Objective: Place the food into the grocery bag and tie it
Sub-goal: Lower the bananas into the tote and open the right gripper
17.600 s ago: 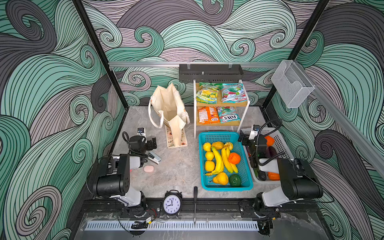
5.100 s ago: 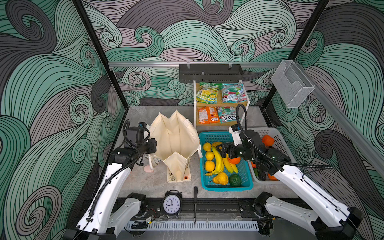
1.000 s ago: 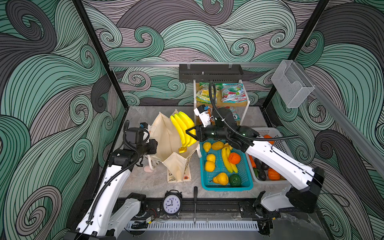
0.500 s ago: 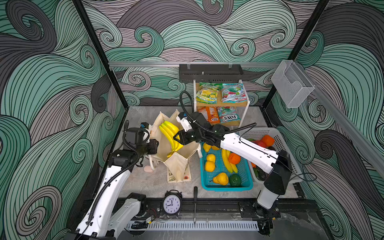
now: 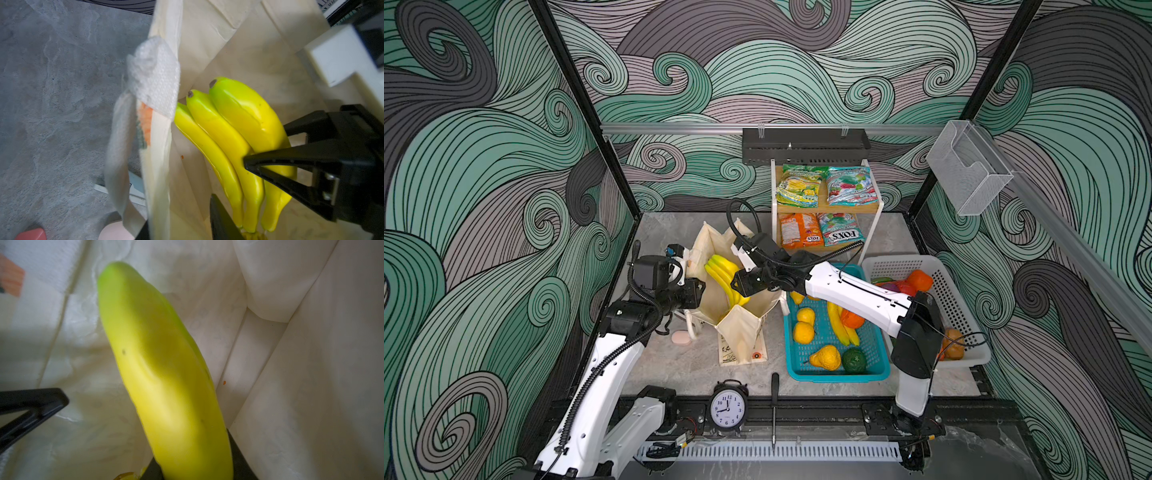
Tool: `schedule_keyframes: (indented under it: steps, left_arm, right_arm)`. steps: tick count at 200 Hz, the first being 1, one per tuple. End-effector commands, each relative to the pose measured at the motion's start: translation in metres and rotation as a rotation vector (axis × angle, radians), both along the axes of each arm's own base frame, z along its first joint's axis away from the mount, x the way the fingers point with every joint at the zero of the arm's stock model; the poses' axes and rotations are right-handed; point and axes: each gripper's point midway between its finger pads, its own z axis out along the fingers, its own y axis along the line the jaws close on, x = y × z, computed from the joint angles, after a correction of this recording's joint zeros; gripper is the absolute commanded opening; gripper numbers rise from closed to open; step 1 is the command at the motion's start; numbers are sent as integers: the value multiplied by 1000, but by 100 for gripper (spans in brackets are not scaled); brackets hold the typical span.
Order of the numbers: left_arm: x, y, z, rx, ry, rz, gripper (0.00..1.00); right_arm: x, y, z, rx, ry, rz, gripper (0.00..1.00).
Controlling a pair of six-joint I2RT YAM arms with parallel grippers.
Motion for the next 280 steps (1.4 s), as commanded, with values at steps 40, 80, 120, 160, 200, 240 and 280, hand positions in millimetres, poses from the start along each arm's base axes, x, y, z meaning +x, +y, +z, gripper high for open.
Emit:
schedule_keyframes:
  steps: [40, 80, 120, 160, 200, 240, 280]
  left_arm:
    - [-4, -10, 4, -40, -13, -56, 37]
    - [-3, -9, 3, -35, -11, -52, 37]
    - [-3, -9, 3, -32, -12, -47, 37]
    - [-3, -7, 2, -26, -9, -42, 36]
    - [-3, -7, 1, -24, -6, -39, 36]
    - [-2, -5, 0, -16, -4, -31, 36]
    - [-3, -5, 1, -17, -8, -33, 36]
  right_arm:
    - [15, -11, -27, -204, -103, -55, 18]
    - [20, -12, -52, -273, -118, -54, 19]
    - [21, -7, -83, -297, -53, -66, 19]
    - [31, -16, -109, -321, 5, -126, 20]
    - [37, -22, -129, -330, 60, -145, 23]
    - [36, -17, -144, -308, 93, -143, 25]
    - [37, -18, -164, -318, 110, -162, 27]
